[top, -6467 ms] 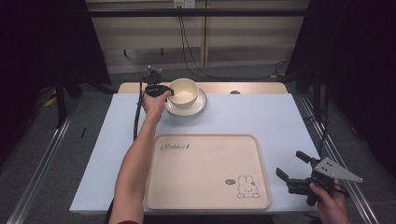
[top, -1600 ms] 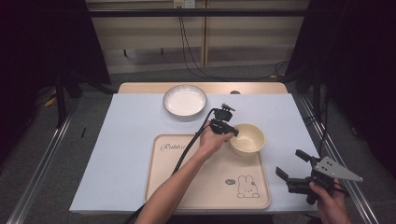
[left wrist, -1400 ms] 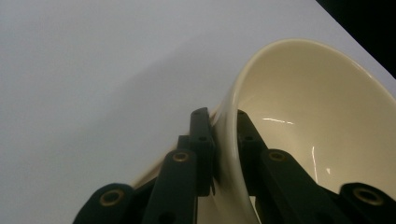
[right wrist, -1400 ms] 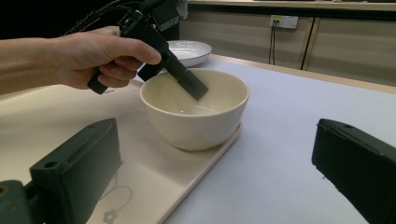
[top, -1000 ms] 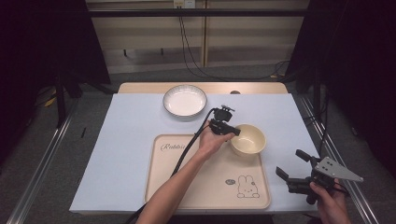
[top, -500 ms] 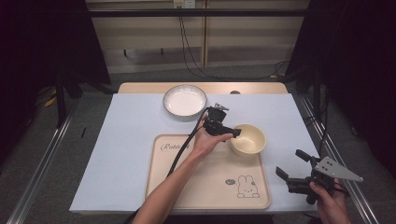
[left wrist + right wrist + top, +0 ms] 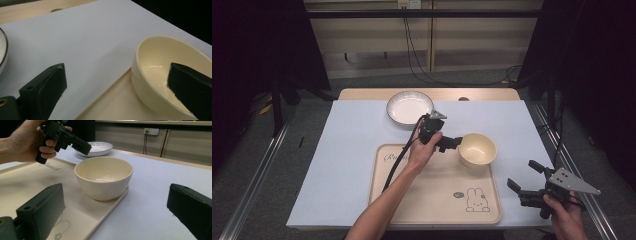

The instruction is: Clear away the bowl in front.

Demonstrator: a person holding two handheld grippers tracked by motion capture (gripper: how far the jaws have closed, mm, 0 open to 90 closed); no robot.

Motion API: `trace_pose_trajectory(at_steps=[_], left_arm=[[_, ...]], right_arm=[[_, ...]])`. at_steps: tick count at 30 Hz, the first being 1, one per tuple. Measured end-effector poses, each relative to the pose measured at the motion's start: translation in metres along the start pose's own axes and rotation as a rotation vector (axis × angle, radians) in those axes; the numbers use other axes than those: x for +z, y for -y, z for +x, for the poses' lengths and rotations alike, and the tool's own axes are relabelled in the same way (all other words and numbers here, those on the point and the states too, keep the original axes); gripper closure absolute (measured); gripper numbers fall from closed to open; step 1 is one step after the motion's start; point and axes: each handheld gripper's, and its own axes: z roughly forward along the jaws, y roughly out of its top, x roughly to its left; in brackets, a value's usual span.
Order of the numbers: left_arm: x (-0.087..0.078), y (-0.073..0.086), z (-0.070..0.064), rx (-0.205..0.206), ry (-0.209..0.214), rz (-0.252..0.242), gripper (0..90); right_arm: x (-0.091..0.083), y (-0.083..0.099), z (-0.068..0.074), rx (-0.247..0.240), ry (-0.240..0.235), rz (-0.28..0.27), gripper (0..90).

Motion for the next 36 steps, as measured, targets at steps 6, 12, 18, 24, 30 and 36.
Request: trace_pose_trajectory(at_steps=[6,12,18,24,30,36], left_arm=[[-0.018,0.005,0.003,0.030,-0.054,-0.038,2.3],[-0.037,0.008,0.003,0.045,-0.084,-0.092,2.0],[-0.051,0.014,0.005,0.044,-0.110,-0.123,2.0],[-0.068,0.020,0.007,0.031,-0.160,-0.132,2.3],[-0.094,0.027,0.014,0.025,-0.194,-0.146,2.7],[-0.119,0.038,0.017,0.022,-0.259,-0.186,2.1]], right_arm=[[0.000,0.000,0.000,-0.002,-0.002,0.003,1.0],[0.000,0.000,0.000,-0.003,-0.001,0.005,1.0],[-0.001,0.000,0.000,-0.006,-0.002,0.002,1.0],[0.000,-0.001,0.000,-0.008,-0.001,0.002,1.0],[0.000,-0.001,0.000,-0.008,-0.004,-0.003,1.0],[0.000,-0.001,0.000,-0.010,-0.008,0.001,1.0]])
